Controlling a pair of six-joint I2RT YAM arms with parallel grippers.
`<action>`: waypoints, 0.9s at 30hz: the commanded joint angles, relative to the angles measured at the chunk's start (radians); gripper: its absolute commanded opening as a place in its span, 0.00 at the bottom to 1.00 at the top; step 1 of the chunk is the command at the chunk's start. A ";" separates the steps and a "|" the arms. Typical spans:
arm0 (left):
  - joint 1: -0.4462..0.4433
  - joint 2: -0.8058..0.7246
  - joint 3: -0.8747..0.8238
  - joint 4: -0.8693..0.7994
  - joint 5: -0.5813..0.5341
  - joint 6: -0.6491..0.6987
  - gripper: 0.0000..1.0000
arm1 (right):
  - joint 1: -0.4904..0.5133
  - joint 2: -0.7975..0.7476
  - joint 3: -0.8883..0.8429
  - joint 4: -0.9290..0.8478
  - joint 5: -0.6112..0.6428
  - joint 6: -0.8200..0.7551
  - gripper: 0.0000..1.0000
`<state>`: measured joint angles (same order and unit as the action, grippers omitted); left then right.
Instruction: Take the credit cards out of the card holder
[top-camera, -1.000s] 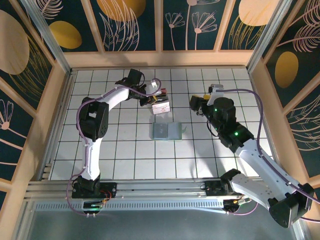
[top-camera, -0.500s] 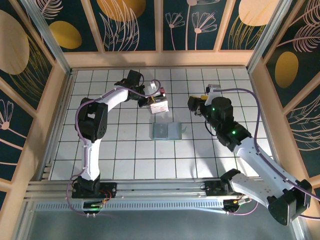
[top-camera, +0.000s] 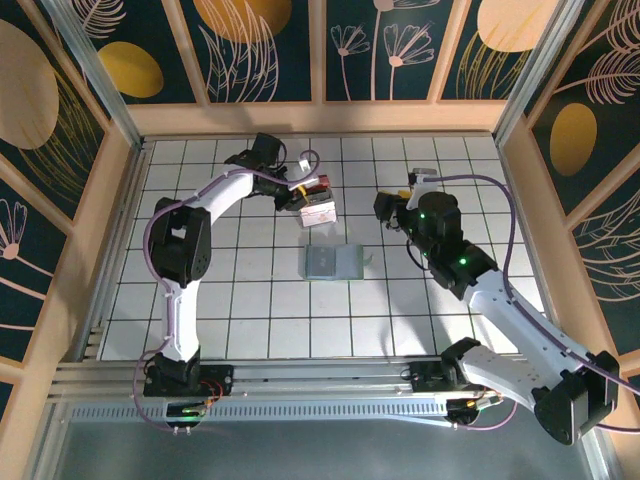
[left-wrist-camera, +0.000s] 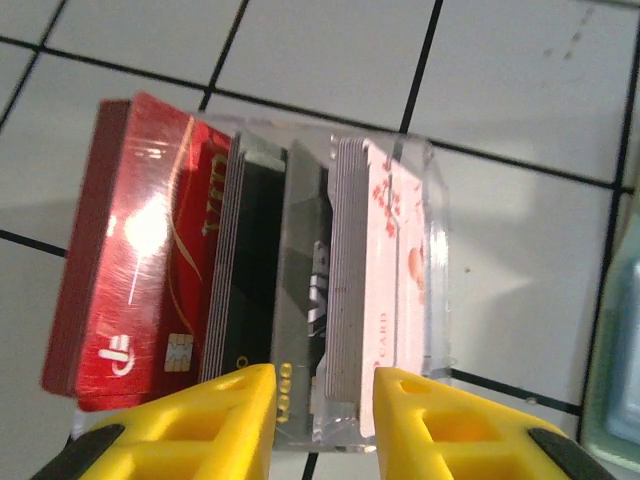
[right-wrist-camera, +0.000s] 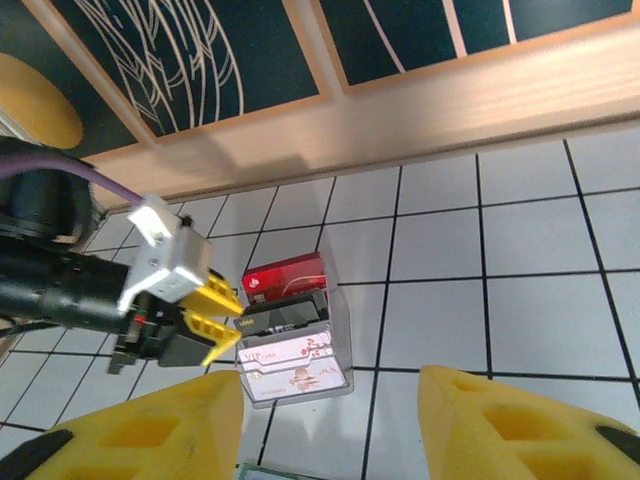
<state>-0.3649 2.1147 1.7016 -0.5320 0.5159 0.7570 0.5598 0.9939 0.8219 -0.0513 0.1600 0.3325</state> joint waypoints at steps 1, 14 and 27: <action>0.009 -0.138 -0.033 0.006 0.056 -0.067 0.33 | 0.032 0.037 0.025 -0.040 0.085 0.043 0.47; 0.009 -0.616 -0.542 0.560 -0.354 -0.617 0.70 | 0.240 0.358 0.139 -0.274 0.171 0.351 0.37; 0.009 -0.872 -0.929 0.730 -0.876 -1.227 0.99 | 0.405 0.792 0.428 -0.439 0.152 0.403 0.39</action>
<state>-0.3645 1.2884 0.8429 0.1387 -0.1871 -0.2550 0.9550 1.7428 1.1984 -0.4053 0.2928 0.7067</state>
